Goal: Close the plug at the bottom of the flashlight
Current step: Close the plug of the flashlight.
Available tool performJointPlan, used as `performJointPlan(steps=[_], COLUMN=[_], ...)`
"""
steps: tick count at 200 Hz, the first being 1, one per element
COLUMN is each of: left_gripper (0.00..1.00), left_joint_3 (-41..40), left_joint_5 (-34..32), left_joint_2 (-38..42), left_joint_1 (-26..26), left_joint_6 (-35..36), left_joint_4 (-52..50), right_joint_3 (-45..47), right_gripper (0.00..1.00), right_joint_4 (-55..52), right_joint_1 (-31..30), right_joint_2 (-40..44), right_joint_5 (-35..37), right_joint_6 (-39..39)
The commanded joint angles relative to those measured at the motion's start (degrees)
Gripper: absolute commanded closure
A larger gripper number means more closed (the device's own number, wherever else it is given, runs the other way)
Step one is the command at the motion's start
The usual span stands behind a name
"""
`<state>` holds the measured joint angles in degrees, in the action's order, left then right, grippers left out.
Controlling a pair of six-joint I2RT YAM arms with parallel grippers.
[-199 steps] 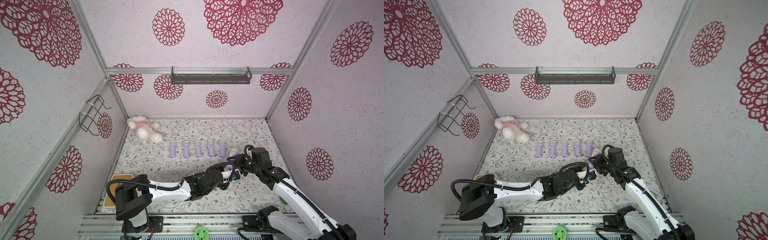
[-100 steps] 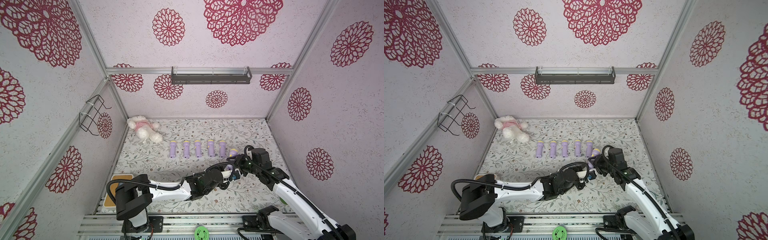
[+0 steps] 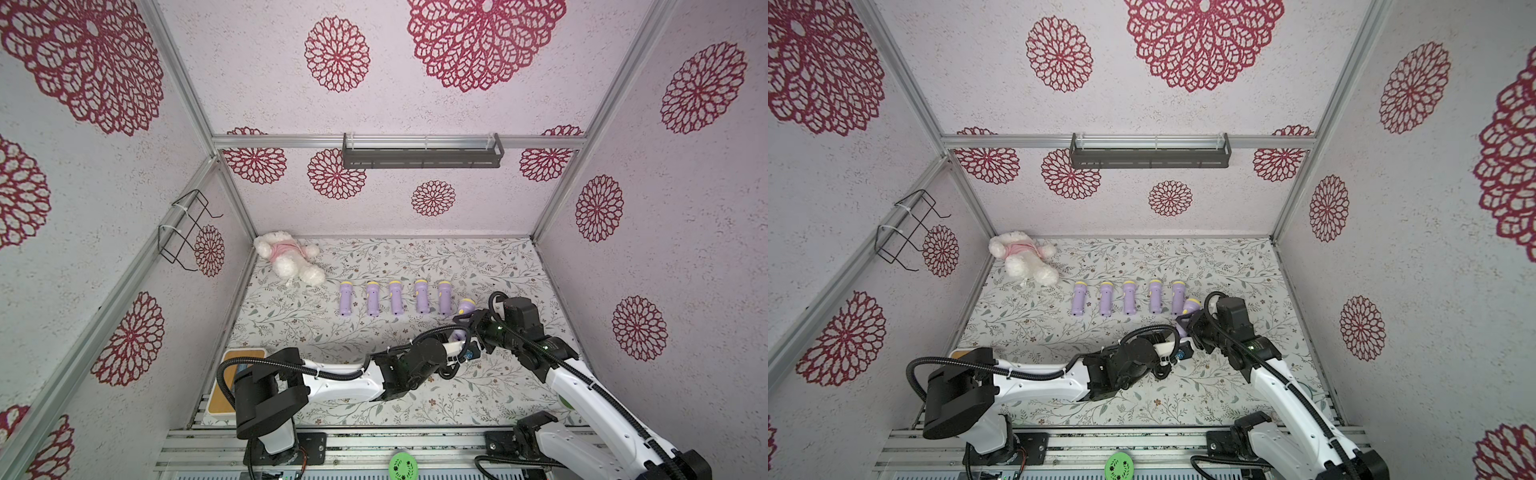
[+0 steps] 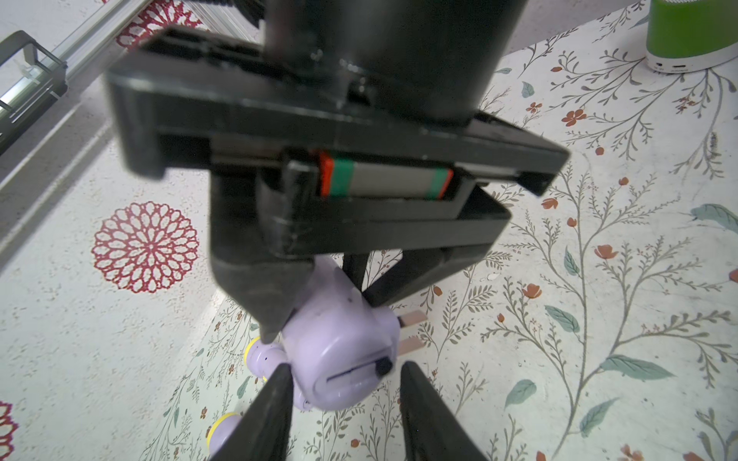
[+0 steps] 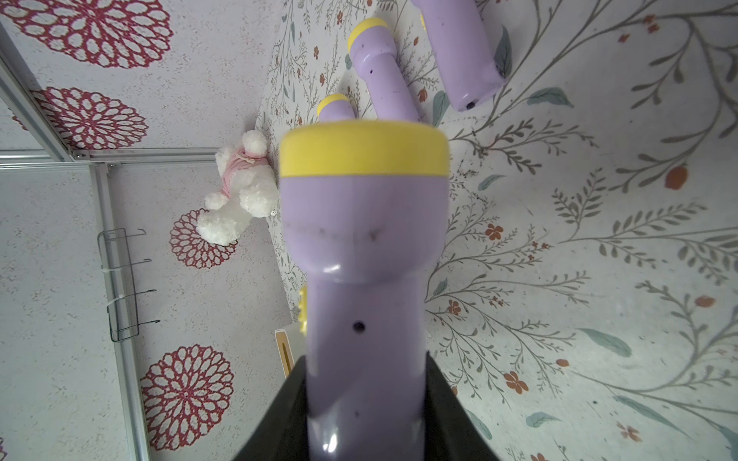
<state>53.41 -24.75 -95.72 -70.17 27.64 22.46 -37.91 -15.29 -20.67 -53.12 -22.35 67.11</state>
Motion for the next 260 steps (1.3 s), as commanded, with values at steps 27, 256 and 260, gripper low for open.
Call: performJointPlan(steps=[27,256,260], left_gripper=[0.56,0.62,0.62], left_joint_3=[1.61,2.13,2.14], left_joint_5=[0.23,0.50,0.50], left_joint_2=[-0.39,-0.83,-0.87], left_joint_1=[0.74,0.52,0.55], left_joint_6=[0.57,0.48,0.49], left_joint_4=[1.93,1.89,1.89], right_joint_3=[-0.13,1.17,1.18], right_gripper=[1.00,1.00,1.00], right_joint_4=[2.19,4.39,4.46], right_joint_1=[0.34,0.19,0.19], right_joint_2=[1.21,1.64,1.63], right_joint_5=[-0.53,-2.08,-2.08], right_joint_6=[0.70,2.15,2.15])
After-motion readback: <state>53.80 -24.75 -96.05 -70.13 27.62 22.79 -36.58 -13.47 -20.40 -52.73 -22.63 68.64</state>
